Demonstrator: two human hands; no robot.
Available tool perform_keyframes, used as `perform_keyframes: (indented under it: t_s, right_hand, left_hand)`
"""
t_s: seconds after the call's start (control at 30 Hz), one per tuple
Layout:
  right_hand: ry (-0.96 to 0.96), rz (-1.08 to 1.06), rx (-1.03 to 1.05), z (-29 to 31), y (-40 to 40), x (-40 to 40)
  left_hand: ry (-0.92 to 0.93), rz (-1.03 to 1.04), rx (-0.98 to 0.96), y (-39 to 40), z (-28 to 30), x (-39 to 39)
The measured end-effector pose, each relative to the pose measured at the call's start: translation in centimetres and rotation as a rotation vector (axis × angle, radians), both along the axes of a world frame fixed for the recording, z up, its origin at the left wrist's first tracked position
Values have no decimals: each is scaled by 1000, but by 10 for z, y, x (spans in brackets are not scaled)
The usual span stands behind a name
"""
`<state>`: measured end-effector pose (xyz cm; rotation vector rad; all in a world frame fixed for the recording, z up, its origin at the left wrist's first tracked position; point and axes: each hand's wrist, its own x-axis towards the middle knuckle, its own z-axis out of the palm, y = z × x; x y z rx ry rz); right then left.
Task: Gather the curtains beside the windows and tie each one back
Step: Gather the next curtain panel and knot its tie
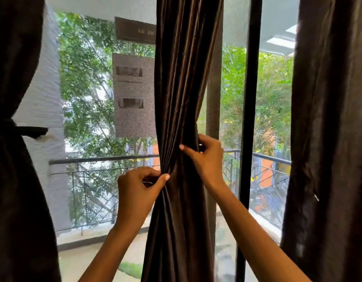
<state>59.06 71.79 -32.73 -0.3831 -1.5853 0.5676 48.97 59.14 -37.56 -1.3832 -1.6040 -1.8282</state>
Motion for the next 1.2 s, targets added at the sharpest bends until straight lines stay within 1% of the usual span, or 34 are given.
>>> perform_keyframes:
  t_s: [0.1, 0.17, 0.27, 0.33, 0.5, 0.57, 0.67, 0.8, 0.93, 0.97, 1.0, 1.03, 1.07, 1.1, 1.17, 1.2]
  right_hand:
    - [-25, -175, 56, -17, -14, 3]
    - [-59, -245, 121, -30, -27, 10]
    - [-236, -318, 158, -47, -47, 20]
    - [-332, -360, 223, -56, -57, 23]
    - [-534, -532, 385, -68, -62, 24]
    - [-598, -533, 430, -74, -61, 23]
    - [-673, -437, 473, -78, -62, 25]
    - [-842, -252, 426, -71, -65, 33]
    - [-807, -221, 477, -62, -70, 35]
    - [-805, -195, 472, -62, -68, 35]
    - [-797, -150, 422, -62, -65, 35]
    - [-742, -91, 353, -62, -59, 34]
    - [-633, -22, 254, -59, -54, 32]
    - [-483, 21, 166, -56, -45, 30]
    - [-247, -5, 27, -46, -31, 25]
    - [-184, -5, -42, -40, -26, 22]
  left_hand:
    - [22, 12, 18, 3, -1, 2]
    - [37, 19, 22, 3, -2, 3]
    - [74, 26, 23, 4, -3, 4]
    - [85, 18, 24, 3, -3, 7]
    - [33, -60, 16, -3, -3, 16]
    - [27, -82, 9, -6, -3, 18]
    - [36, -94, 2, -12, -2, 20]
    - [43, -91, 1, -16, 1, 21]
    - [35, -79, -10, -16, 4, 22]
    - [32, -59, -13, -16, 4, 22]
    - [22, -40, -18, -15, 5, 20]
    - [5, -36, -25, -14, 5, 17]
    - [-19, -47, -34, -13, 5, 14]
    - [-47, -70, -43, -13, 6, 11]
    - [-100, -134, -60, -15, 7, 6]
    - [-135, -171, -65, -16, 7, 4]
